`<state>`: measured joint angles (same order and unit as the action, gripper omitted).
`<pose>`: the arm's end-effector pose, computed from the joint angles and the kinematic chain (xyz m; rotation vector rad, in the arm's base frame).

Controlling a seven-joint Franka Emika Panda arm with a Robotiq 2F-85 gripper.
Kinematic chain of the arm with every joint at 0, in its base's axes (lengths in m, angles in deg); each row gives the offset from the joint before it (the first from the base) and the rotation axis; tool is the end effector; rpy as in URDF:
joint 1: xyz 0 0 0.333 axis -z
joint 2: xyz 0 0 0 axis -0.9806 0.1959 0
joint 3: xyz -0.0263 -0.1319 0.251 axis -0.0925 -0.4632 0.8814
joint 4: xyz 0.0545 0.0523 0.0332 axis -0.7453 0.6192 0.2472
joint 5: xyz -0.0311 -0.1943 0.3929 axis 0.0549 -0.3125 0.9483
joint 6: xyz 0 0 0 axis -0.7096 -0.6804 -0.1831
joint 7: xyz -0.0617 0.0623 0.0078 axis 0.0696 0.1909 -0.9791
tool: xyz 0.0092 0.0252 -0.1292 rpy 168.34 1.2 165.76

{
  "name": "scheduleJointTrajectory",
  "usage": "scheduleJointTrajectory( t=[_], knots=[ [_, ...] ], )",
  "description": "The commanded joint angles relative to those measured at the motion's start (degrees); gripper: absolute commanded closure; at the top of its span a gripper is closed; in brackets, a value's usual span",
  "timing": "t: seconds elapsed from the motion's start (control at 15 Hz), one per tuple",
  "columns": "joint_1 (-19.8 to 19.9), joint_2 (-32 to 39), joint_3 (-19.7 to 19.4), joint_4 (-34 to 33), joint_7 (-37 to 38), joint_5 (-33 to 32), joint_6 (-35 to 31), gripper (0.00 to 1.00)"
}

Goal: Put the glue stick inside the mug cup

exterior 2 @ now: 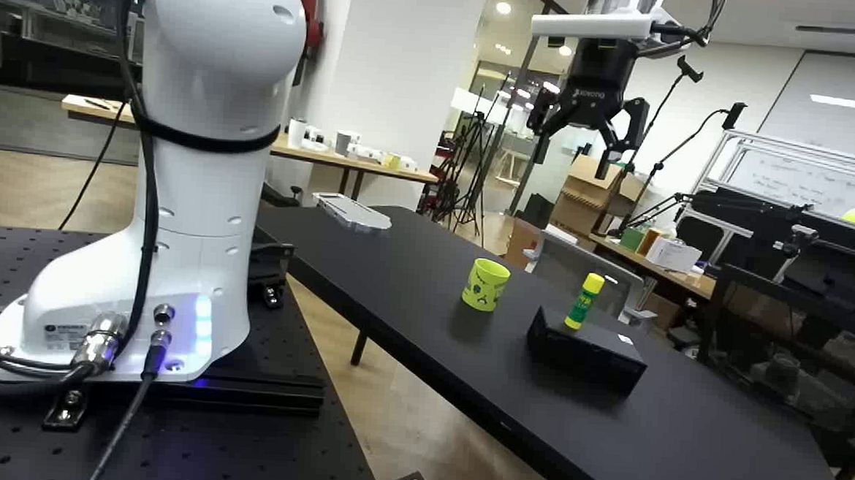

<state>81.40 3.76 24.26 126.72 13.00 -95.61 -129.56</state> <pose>0.4732 -0.0928 0.3928 3.0144 0.3533 0.0789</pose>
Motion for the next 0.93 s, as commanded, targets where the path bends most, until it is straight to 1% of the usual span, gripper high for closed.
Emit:
scheduleJointTrajectory(
  t=[0.0,0.53,0.67,0.73,0.8,0.87],
  knots=[
    [0.0,0.0,0.0,-0.1,0.0,0.0,0.1,0.00],
    [0.0,0.0,0.0,-0.1,0.0,0.0,0.1,0.00],
    [-0.7,2.8,-0.7,-1.3,-2.0,1.2,-1.4,0.00],
    [-1.5,5.4,-1.7,-2.7,-4.4,3.2,-2.1,0.00],
    [-1.8,7.9,-1.9,-4.0,-4.8,5.0,-1.9,0.00],
    [-1.6,11.4,-1.9,-5.4,-5.3,5.1,-4.2,0.00]
  ],
)
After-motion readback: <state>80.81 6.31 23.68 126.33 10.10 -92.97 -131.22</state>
